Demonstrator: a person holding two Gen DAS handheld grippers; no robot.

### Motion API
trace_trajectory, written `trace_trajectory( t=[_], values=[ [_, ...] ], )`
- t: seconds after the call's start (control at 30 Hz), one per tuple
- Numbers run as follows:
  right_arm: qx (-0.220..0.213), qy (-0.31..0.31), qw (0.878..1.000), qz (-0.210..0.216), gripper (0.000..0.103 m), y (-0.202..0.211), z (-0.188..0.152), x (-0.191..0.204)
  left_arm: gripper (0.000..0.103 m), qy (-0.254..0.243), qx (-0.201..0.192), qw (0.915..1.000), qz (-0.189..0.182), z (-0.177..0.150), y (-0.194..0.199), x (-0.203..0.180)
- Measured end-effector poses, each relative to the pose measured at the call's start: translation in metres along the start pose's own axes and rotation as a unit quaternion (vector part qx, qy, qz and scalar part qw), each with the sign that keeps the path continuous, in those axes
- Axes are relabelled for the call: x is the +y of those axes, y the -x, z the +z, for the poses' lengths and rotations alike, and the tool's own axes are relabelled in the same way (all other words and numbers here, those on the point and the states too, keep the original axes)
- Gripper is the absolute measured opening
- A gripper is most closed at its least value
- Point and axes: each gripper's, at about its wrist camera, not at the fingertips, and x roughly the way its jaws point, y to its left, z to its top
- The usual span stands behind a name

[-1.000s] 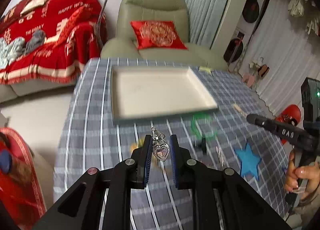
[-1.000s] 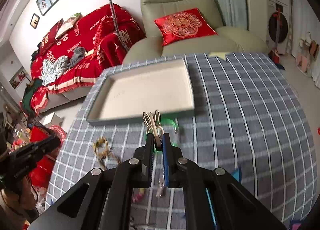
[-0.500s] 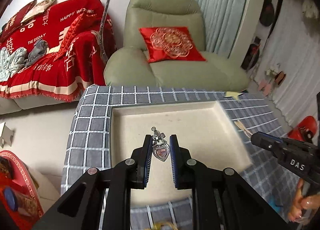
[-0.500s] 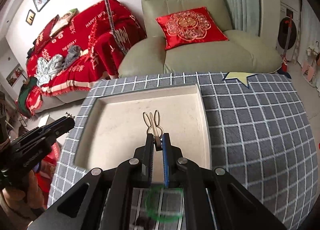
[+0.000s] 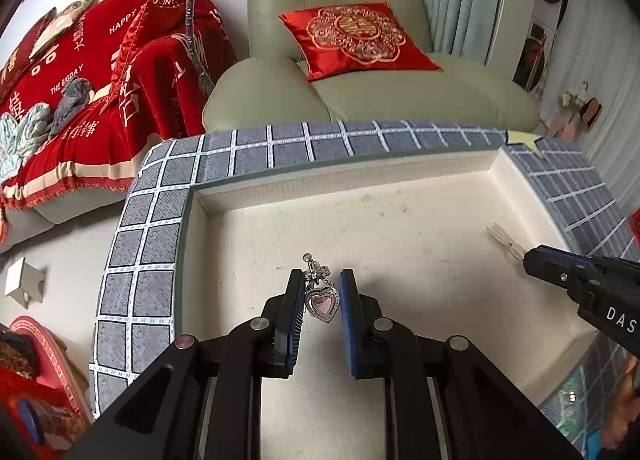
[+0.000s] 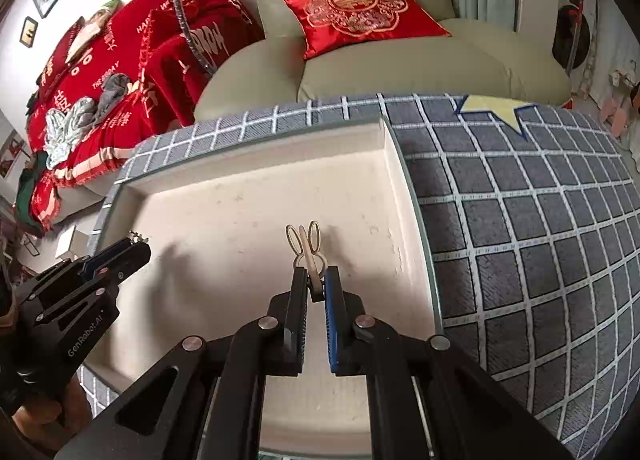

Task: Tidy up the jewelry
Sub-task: 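Carry both items into the white tray and open both tools, then move both tools back over the remaining jewelry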

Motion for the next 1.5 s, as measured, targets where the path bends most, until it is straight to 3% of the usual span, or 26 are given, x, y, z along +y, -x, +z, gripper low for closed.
trace_trajectory(
  t=[0.37, 0.43, 0.5, 0.53, 0.93, 0.97, 1.0, 1.03, 1.1, 1.23, 1.33, 1.37, 1.5],
  values=[
    [0.013, 0.026, 0.999, -0.029, 0.01, -0.012, -0.011, 0.008, 0.034, 0.005, 0.026, 0.9996, 0.012, -0.006, -0.013, 0.0],
    [0.016, 0.032, 0.999, -0.032, 0.019, -0.011, -0.011, 0.011, 0.034, 0.008, 0.028, 0.9995, 0.014, -0.006, -0.012, 0.001],
    [0.019, 0.021, 0.999, -0.021, 0.053, -0.009, -0.011, 0.011, 0.034, 0.015, 0.028, 0.9994, 0.015, -0.005, -0.012, 0.002],
    [0.016, 0.016, 1.0, -0.016, 0.056, -0.007, -0.01, 0.011, 0.034, 0.017, 0.028, 0.9993, 0.015, -0.006, -0.012, 0.003],
    [-0.037, -0.018, 0.999, 0.025, 0.056, 0.051, -0.02, 0.006, 0.034, 0.016, 0.018, 0.9997, 0.01, -0.006, -0.008, 0.003],
    [-0.039, -0.02, 0.999, 0.026, 0.056, 0.054, -0.022, 0.006, 0.047, 0.015, 0.016, 0.9997, 0.01, -0.006, -0.007, 0.003],
    [-0.039, -0.022, 0.999, 0.028, 0.056, 0.057, -0.024, 0.006, 0.066, 0.015, 0.014, 0.9997, 0.009, -0.005, -0.006, 0.002],
    [-0.038, -0.024, 0.999, 0.029, 0.056, 0.059, -0.026, 0.004, 0.103, 0.018, 0.008, 0.9997, 0.015, -0.005, -0.003, 0.002],
    [-0.036, -0.03, 0.998, 0.033, 0.056, 0.063, -0.03, 0.002, 0.103, 0.021, -0.023, 0.999, 0.031, -0.005, 0.009, 0.001],
    [-0.036, -0.035, 0.998, 0.028, 0.056, 0.071, -0.036, -0.002, 0.103, 0.023, -0.028, 0.9991, 0.024, -0.002, 0.024, 0.002],
    [-0.041, -0.041, 0.998, 0.036, 0.074, 0.079, -0.043, -0.005, 0.103, 0.021, -0.049, 0.9984, 0.018, -0.005, 0.046, 0.003],
    [-0.047, -0.042, 0.997, 0.037, 0.086, 0.084, -0.045, -0.006, 0.103, 0.019, -0.053, 0.9984, 0.013, -0.007, 0.051, 0.004],
    [-0.074, -0.043, 0.995, 0.055, 0.088, 0.106, -0.055, -0.005, 0.103, 0.014, -0.054, 0.9984, -0.006, -0.02, 0.077, 0.01]
  ],
)
